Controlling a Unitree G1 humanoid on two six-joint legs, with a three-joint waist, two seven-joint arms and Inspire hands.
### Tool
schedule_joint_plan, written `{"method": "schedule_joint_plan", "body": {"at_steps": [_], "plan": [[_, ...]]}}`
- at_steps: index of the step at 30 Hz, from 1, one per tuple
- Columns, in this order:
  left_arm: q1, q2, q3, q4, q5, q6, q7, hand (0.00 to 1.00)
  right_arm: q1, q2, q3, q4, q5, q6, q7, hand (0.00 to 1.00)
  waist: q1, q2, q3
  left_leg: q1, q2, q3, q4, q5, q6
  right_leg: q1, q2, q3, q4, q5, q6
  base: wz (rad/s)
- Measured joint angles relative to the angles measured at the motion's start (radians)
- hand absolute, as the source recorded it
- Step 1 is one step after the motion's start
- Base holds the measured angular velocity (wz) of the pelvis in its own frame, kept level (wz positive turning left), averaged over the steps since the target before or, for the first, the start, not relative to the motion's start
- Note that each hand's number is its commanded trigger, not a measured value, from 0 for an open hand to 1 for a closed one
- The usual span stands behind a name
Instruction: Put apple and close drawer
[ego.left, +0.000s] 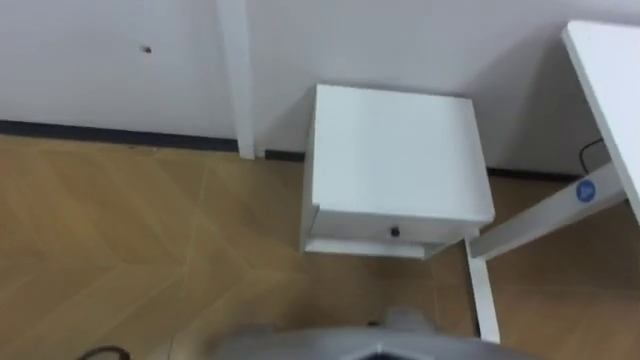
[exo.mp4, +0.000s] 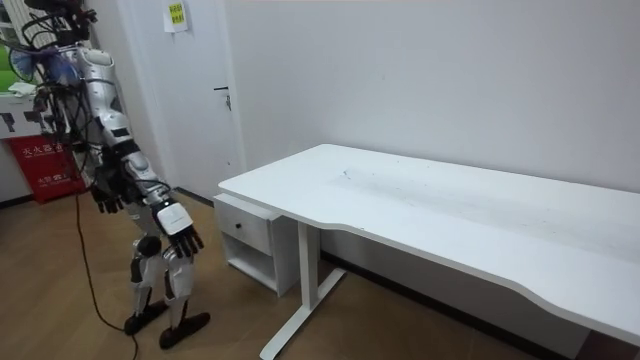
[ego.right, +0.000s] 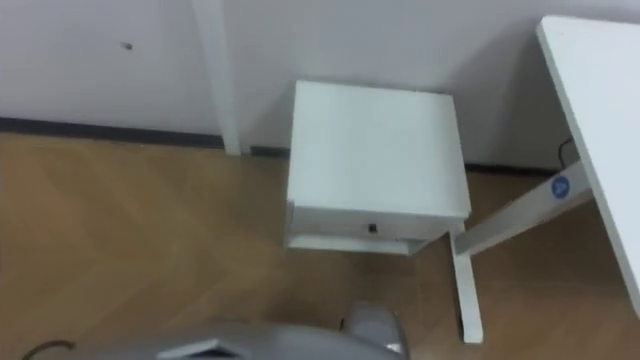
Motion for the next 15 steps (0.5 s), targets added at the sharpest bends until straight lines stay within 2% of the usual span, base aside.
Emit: {"method": "schedule_joint_plan", "body": {"at_steps": [2,4,6,7,8,9,10,11,12,13,14,15], "plan": [[-0.012,-0.005,0.017,0.001,-0.002,-0.008,0.001,0.0,-0.022,0.001,-0.014,0.0,0.01,-0.028,-0.008,0.0,-0.005,-0.012,-0.003,0.033,0.002,0.003,-0.059,0.023,-0.001,0.037,0.011,-0.011,-0.061,0.002,-0.004,0.04],[-0.026,-0.012,0.025,-0.005,-0.002,-0.025,0.008,0.0,-0.036,0.001,-0.014,0.003,0.049,-0.049,-0.018,0.0,-0.003,-0.015,-0.0052,0.074,0.007,0.0,-0.109,0.043,-0.005,0.075,0.026,-0.017,-0.108,0.011,-0.018,0.07],[-0.032,-0.021,0.041,-0.024,-0.003,-0.044,0.01,0.0,-0.037,0.006,-0.014,-0.001,0.082,-0.078,-0.017,0.0,-0.003,-0.017,-0.0067,0.113,0.013,0.001,-0.162,0.071,-0.028,0.114,0.034,-0.016,-0.152,0.024,-0.036,0.1],[-0.033,-0.022,0.043,-0.025,-0.004,-0.048,0.01,0.0,-0.038,0.008,-0.013,-0.004,0.085,-0.082,-0.017,0.0,-0.002,-0.02,-0.0091,0.114,0.014,0.007,-0.158,0.076,-0.034,0.126,0.035,-0.011,-0.164,0.029,-0.041,0.29],[-0.04,-0.021,0.044,-0.025,-0.004,-0.053,0.009,0.0,-0.031,0.022,-0.012,-0.005,0.099,-0.084,-0.018,0.0,-0.012,-0.051,0.0033,0.063,0.006,0.035,-0.073,0.071,-0.049,0.16,0.014,0.063,-0.204,0.035,-0.047,0.81],[-0.06,-0.024,0.027,-0.02,-0.024,-0.062,0.009,0.0,-0.02,0.027,-0.017,-0.001,0.102,-0.093,-0.017,0.0,-0.025,-0.063,-0.0066,-0.028,-0.019,0.033,-0.115,0.08,-0.05,0.168,-0.01,0.138,-0.231,0.034,-0.047,1.1],[-0.08,-0.029,0.012,-0.02,-0.028,-0.066,0.009,0.0,-0.014,0.027,-0.03,0.009,0.1,-0.092,-0.015,0.0,-0.024,-0.062,-0.0072,-0.09,-0.025,0.03,-0.152,0.11,-0.029,0.158,-0.016,0.15,-0.228,0.031,-0.044,1.04],[-0.084,-0.03,-0.006,-0.021,-0.032,-0.077,0.012,0.0,-0.017,0.033,-0.057,0.064,0.089,-0.084,-0.01,0.0,-0.003,-0.061,-0.0216,-0.124,-0.032,0.089,-0.143,0.206,-0.001,0.126,-0.042,0.138,-0.196,0.006,-0.025,0.25],[-0.072,-0.036,-0.004,-0.022,-0.037,-0.073,0.019,0.0,-0.028,0.029,-0.057,0.09,0.087,-0.08,0.005,0.0,0.031,-0.047,-0.0141,-0.095,-0.026,0.1,-0.156,0.21,0.006,0.119,-0.037,0.095,-0.187,-0.004,-0.017,-0.25],[-0.055,-0.036,-0.004,-0.021,-0.037,-0.069,0.022,0.0,-0.028,0.03,-0.054,0.092,0.087,-0.08,0.01,0.0,0.043,-0.04,-0.013,-0.079,-0.023,0.09,-0.163,0.21,0.006,0.114,-0.023,0.082,-0.19,-0.007,-0.019,-0.75],[-0.033,-0.035,-0.002,-0.009,-0.036,-0.053,0.024,0.0,-0.03,0.03,-0.053,0.092,0.086,-0.084,0.015,0.0,0.055,-0.013,-0.0061,-0.037,-0.01,0.034,-0.193,0.211,0.005,0.089,0.007,0.077,-0.195,-0.009,-0.036,-0.7],[-0.027,-0.035,0.015,0.017,-0.033,-0.047,0.023,0.0,-0.031,0.03,-0.047,0.092,0.084,-0.088,0.014,0.0,0.051,0.001,0.0033,0.009,0.001,-0.009,-0.224,0.212,0.001,0.067,0.038,0.059,-0.23,0.018,-0.061,-0.56]]}}
